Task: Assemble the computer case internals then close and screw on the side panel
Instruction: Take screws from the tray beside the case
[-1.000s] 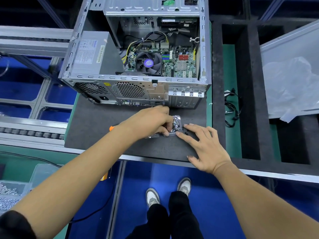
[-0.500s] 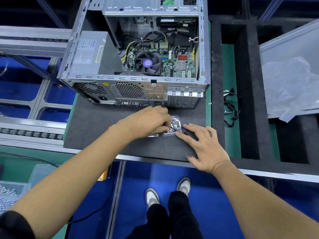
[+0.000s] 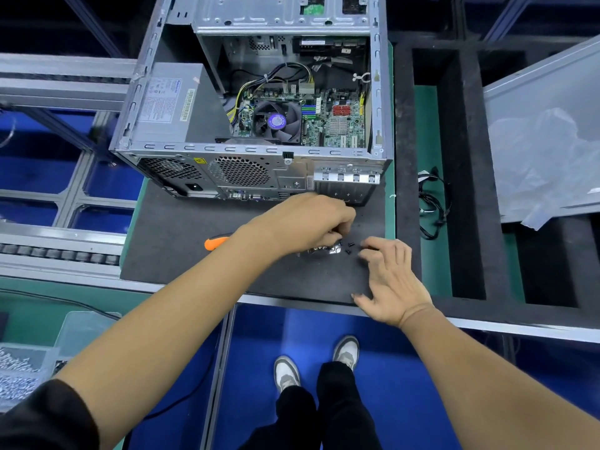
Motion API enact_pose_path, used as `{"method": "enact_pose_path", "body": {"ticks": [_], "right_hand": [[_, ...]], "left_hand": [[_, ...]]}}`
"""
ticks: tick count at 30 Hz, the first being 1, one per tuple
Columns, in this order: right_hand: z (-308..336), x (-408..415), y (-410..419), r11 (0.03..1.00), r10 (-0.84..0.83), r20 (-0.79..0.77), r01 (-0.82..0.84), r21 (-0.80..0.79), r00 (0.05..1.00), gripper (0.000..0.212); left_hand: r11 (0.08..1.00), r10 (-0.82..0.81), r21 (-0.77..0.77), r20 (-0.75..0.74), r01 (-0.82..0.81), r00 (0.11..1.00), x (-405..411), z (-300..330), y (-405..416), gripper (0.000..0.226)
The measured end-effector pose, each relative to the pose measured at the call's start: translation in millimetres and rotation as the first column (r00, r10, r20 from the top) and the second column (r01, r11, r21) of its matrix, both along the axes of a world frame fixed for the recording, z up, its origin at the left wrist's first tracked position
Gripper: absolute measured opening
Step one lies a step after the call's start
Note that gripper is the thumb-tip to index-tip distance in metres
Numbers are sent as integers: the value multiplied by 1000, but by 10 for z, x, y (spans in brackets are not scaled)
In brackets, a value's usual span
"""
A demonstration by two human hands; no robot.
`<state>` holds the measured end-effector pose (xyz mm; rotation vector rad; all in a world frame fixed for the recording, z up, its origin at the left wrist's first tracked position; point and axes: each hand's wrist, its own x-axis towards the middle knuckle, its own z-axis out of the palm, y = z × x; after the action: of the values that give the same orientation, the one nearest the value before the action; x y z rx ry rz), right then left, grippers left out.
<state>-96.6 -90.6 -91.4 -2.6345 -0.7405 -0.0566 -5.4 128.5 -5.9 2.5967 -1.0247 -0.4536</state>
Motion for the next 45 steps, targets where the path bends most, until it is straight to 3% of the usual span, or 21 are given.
{"method": "enact_pose_path", "body": {"ticks": [4, 7, 12, 16, 20, 26, 35, 45], "right_hand": [[-13, -7, -3, 1000, -31, -3, 31, -4, 1000, 55], [10, 2, 3, 999, -32, -12, 32, -20, 999, 53], [43, 0, 6, 999, -33, -52, 32, -31, 998, 55], [74, 4, 24, 998, -38, -99, 33, -47, 994, 59], [87, 4, 29, 997, -42, -134, 33, -71, 990, 62], [94, 2, 34, 997, -41, -124, 33, -70, 991, 65], [43, -3, 6, 998, -44, -93, 40, -45, 995, 63], [26, 9, -29, 999, -32, -80, 35, 30, 996, 62]], "left_hand": [[998, -49, 45, 81, 46, 995, 18, -31, -209, 18], [997, -47, 61, 24, 45, 999, 23, -62, -256, 23], [981, 105, -154, -72, -115, 992, -62, 32, 173, 27], [922, 181, -317, -154, -222, 971, -307, 20, 662, 67], [895, 237, -300, -308, -331, 921, -511, -206, 743, 106], [830, 375, -315, -297, -461, 878, -529, -458, 554, 95], [930, 357, -119, 66, -348, 932, -514, -558, 324, 94], [945, 323, 20, 117, -327, 939, -499, -474, 197, 89]]}}
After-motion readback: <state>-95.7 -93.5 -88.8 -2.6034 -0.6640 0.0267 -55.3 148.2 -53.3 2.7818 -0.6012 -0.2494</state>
